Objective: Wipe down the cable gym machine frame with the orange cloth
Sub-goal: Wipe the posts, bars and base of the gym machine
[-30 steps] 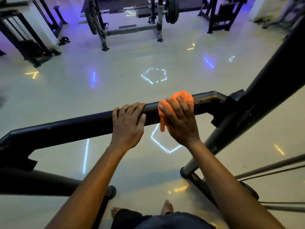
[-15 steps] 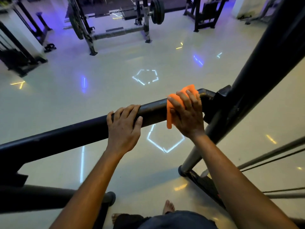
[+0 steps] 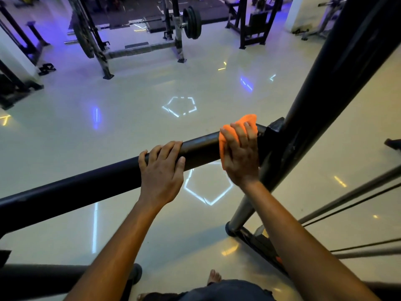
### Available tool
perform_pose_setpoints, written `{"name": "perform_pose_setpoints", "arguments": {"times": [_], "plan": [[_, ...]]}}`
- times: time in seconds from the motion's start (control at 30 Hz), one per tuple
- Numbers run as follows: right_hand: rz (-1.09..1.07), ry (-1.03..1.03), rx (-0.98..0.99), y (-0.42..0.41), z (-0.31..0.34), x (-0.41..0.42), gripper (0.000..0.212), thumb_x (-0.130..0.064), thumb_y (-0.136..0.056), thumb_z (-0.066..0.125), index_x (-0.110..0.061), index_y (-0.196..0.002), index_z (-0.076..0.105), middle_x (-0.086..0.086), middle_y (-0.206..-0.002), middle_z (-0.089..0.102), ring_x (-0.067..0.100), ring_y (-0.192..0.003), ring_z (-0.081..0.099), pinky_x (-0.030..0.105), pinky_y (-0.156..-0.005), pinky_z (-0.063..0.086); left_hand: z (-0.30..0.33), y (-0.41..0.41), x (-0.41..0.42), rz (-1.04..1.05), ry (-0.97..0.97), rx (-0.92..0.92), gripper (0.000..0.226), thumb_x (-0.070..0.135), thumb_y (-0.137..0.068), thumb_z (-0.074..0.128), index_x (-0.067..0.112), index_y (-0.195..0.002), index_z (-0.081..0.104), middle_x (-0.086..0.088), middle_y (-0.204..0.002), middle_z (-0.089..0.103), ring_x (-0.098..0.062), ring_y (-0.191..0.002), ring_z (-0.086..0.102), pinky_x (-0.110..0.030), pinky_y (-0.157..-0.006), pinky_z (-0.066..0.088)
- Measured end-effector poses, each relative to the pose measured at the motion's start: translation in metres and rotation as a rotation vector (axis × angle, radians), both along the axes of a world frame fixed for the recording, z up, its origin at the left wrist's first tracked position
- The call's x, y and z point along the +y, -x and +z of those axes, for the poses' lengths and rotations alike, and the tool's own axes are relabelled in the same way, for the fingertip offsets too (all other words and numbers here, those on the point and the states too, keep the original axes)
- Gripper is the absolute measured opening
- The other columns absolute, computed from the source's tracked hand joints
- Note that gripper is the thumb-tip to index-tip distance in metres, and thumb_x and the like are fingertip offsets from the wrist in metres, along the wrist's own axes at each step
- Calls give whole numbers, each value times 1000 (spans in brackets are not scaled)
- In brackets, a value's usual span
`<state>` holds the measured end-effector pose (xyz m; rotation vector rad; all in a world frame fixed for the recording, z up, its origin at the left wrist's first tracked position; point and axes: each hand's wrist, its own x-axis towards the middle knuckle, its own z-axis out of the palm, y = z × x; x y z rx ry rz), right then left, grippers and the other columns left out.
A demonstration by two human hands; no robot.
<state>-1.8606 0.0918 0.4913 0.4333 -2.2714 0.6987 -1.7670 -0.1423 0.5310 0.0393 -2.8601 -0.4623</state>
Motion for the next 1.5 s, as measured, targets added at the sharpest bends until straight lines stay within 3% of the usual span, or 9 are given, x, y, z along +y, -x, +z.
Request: {"name": "perform_pose_setpoints", "arguments": {"times": [0.1, 0.23, 0.43, 0.63, 0.83, 1.07, 1.2, 1.37, 1.5], "plan": [[125, -24, -18, -18, -2, -26, 45, -30, -111, 60, -17, -154, 60, 11, -164, 49, 42, -161, 27, 60, -130, 24, 1, 7, 9, -16, 7, -24, 53, 48, -109, 29, 35, -160, 38, 11, -160, 45, -19, -147, 37, -55, -125, 17], [178, -173, 77, 5, -1, 25, 48, -27, -109, 62, -20, -157, 58, 11, -164, 50, 39, -159, 35, 60, -128, 31, 2, 12, 15, -52, -5, -27, 54, 48, -108, 30, 33, -160, 38, 11, -160, 44, -19, -147, 36, -53, -124, 16], [54, 61, -11, 1, 1, 16, 48, -10, -102, 59, -15, -150, 65, 7, -160, 57, 34, -156, 42, 56, -127, 34, 2, 12, 17, -45, -4, -15, 52, 47, -108, 30, 35, -158, 39, 12, -157, 46, -19, -145, 38, -54, -123, 17], [58, 100, -10, -15, 0, 26, 47, -3, -100, 67, -11, -146, 68, 9, -158, 58, 30, -155, 46, 49, -124, 43, 5, 12, 17, -56, -14, -26, 55, 49, -108, 28, 33, -159, 40, 12, -159, 45, -18, -145, 36, -53, -124, 16], [-13, -103, -61, 5, -5, 14, 54, -38, -113, 54, -24, -165, 45, 10, -176, 29, 38, -166, 16, 66, -129, 20, 9, 36, 49, -141, 21, -52, 52, 45, -110, 35, 34, -161, 37, 12, -163, 42, -20, -147, 37, -54, -123, 20], [0, 25, 26, 6, -5, 27, 39, -23, -111, 60, -14, -149, 66, 10, -160, 57, 33, -156, 44, 60, -125, 36, 0, 44, 59, -92, 75, 10, 48, 45, -112, 39, 36, -159, 39, 13, -159, 47, -19, -143, 44, -52, -118, 27], [-17, -66, -73, 11, 2, 8, 46, -40, -114, 51, -25, -157, 57, 11, -170, 43, 39, -161, 31, 64, -128, 23, 2, 48, 63, -82, 81, 10, 47, 47, -112, 38, 38, -159, 40, 14, -159, 48, -18, -142, 44, -51, -117, 28], [81, -12, -32, 7, -9, 43, 42, -21, -112, 58, -13, -153, 61, 10, -165, 51, 31, -159, 38, 58, -126, 34, 1, 46, 61, -98, 74, 21, 49, 48, -113, 37, 37, -160, 38, 13, -159, 48, -18, -141, 46, -49, -117, 28], [-8, -25, -91, 5, -8, 16, 48, -30, -115, 47, -19, -162, 50, 12, -175, 32, 34, -166, 20, 59, -133, 17, 1, 47, 63, -85, 83, 20, 48, 46, -112, 38, 37, -159, 39, 13, -158, 48, -19, -141, 46, -50, -117, 29]]}}
